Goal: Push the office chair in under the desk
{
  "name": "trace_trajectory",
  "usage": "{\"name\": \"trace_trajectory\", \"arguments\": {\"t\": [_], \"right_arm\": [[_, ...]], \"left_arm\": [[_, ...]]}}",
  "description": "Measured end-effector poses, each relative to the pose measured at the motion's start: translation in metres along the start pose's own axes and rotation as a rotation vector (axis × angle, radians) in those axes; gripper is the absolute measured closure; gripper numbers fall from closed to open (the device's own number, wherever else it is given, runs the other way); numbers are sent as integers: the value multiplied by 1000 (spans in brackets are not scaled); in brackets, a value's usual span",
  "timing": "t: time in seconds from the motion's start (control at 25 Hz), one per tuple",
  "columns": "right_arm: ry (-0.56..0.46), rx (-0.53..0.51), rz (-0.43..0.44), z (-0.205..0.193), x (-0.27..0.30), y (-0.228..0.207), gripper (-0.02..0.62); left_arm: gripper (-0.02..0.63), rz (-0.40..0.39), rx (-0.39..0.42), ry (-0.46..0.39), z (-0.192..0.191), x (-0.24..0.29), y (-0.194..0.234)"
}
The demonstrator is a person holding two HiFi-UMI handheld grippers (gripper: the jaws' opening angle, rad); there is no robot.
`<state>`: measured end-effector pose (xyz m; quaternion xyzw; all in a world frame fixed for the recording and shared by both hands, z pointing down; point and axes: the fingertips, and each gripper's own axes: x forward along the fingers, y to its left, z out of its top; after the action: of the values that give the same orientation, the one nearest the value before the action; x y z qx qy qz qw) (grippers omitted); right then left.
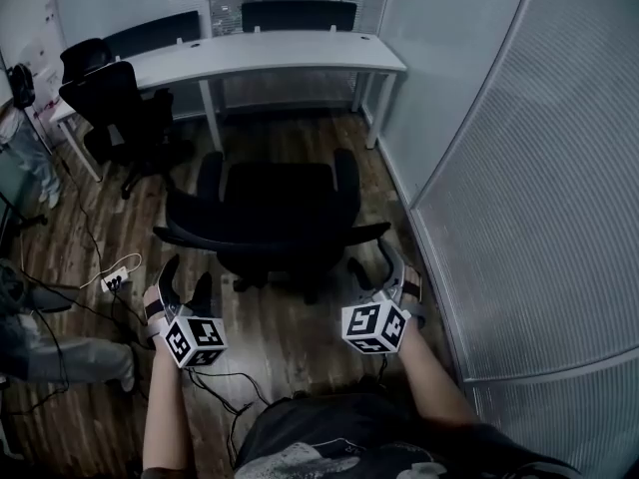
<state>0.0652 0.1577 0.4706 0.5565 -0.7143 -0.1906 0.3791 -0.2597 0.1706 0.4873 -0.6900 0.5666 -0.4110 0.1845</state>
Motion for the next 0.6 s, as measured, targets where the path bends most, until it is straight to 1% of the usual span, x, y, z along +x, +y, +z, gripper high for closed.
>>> {"name": "trace_trajectory", "arguments": {"t": [0.16,0.24,0.32,0.44,0.6], "right_arm": [[4,-54,-34,6,6,-2,334],[0,-89,-52,10,11,-2,334],[1,-126,-59,11,18,-1,334],[6,-171,-55,11,25,4,334],[5,-215,-77,10,29,2,334]], "left_arm": [[294,23,131,3,-3,16,13],[289,34,202,0,-3,25,16],[288,39,255,8,-5,36,19],[288,55,304,30,-11,49,26],[288,69,327,57,-15,59,36]]}}
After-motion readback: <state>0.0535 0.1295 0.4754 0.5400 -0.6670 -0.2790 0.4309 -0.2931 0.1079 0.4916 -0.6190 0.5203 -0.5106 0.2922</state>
